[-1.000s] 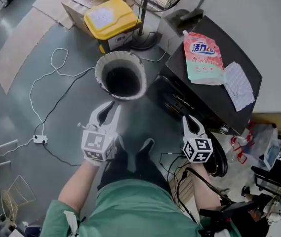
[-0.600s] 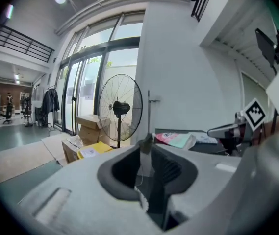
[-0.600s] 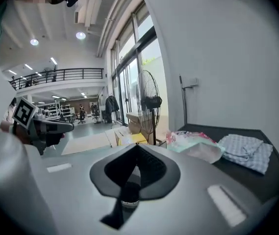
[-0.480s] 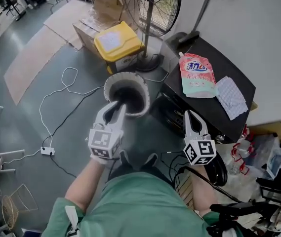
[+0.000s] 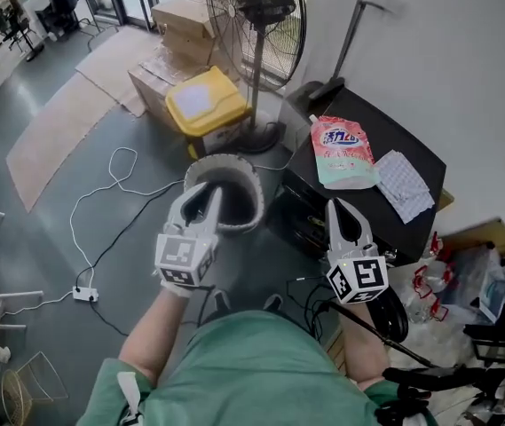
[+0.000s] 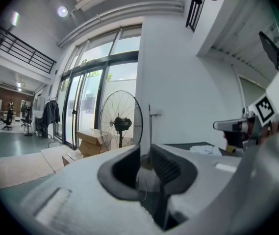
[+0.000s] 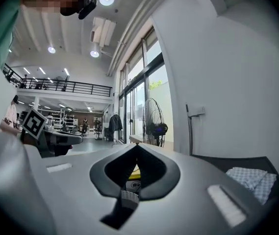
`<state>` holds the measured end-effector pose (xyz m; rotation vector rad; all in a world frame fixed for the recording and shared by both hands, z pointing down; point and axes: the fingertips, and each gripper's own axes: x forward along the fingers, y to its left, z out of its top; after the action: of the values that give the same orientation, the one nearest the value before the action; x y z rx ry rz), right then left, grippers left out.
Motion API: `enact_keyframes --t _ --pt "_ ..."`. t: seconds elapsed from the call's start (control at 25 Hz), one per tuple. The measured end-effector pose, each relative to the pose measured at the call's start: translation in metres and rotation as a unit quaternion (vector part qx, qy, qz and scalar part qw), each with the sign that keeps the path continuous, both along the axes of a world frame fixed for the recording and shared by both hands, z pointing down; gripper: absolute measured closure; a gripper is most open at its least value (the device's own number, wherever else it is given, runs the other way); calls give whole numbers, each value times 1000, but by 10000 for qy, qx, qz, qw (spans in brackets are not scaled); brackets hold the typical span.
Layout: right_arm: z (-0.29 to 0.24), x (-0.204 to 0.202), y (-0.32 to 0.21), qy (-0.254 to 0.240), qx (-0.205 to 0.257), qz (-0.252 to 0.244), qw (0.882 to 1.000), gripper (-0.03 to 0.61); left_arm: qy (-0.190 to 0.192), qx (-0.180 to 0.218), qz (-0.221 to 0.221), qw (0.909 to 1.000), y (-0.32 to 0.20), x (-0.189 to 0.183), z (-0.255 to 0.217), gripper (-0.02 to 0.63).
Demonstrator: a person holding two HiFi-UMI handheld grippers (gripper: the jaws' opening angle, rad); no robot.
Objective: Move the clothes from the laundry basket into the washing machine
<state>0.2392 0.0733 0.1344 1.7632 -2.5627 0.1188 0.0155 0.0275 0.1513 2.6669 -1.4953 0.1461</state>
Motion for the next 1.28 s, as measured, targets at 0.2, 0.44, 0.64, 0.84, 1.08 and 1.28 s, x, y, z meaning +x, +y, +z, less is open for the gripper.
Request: enact_keyframes --t 0.2,0.44,0.64,0.84,1.08,1.28 --pt "-8 -9 8 196 133 -2 9997 577 -34 120 37 9999 3 -2 -6 551" --pt "-7 -19 11 270 131 -1 9995 577 -20 93 76 9999 6 -12 -2 551" --pt "-8 -24 14 320 161 -4 9994 577 -12 71 83 9999 7 -18 -1 551" --pt "-7 -25 13 298 150 -19 9994 577 -28 73 101 9999 7 -18 -2 552" --pt "-10 -27 14 306 202 -65 9993 577 -50 89 104 9999 7 -19 -5 552" --pt "-10 -27 14 266 156 -38 9995 577 -27 56 101 9999 6 -18 -3 552"
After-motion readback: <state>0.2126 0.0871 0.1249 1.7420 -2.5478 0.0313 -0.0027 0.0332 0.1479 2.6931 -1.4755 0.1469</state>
